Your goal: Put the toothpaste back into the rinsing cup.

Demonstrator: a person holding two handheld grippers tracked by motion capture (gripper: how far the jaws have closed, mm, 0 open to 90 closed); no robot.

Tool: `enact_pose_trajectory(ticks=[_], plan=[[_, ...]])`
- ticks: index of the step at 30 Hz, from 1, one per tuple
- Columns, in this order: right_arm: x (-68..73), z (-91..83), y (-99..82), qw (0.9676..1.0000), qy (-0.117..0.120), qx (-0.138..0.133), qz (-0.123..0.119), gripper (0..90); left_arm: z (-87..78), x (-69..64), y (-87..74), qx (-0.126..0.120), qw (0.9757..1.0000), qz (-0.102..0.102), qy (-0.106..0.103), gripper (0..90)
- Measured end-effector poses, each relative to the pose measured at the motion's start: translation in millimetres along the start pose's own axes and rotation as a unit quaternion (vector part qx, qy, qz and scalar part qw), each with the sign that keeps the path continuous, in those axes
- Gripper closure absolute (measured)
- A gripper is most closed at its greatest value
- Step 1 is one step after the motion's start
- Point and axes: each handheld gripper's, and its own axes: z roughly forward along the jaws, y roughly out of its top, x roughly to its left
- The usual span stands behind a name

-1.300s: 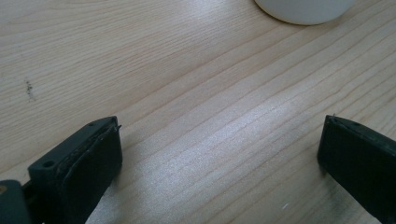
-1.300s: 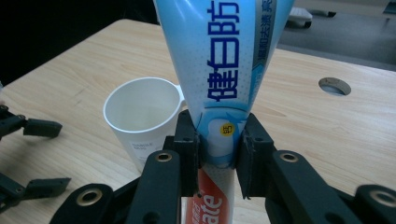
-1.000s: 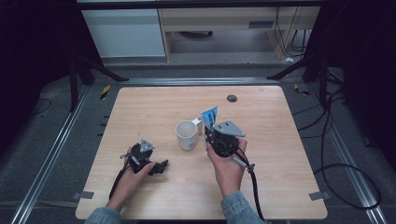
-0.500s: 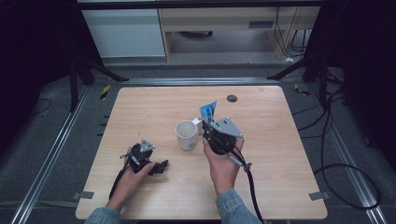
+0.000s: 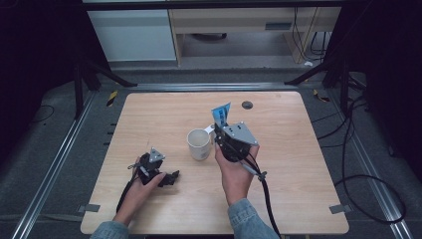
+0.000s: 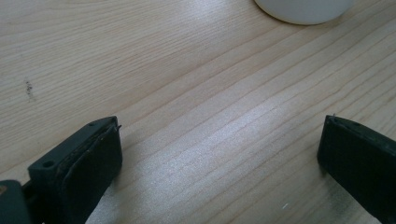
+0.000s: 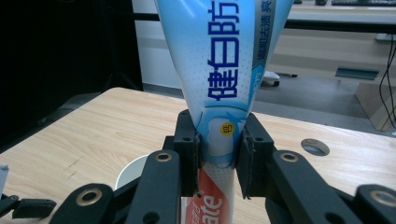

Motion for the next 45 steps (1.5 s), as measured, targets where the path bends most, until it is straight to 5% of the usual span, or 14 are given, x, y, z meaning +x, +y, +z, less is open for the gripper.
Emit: enact_pose_trajectory(ticks=[16,45], plan=[[5.1,1.6,11.5,0.9998,0.003,-0.018,-0.005,72.5,0.2,-0.2,0.0,-0.001,1.0000,-0.002,0.000,0.0],[26.6,18.2,19.6,0.9977,0.049,-0.048,-0.005,72.5,0.0,0.0,0.0,0.000,1.0000,0.000,0.000,0.0]])
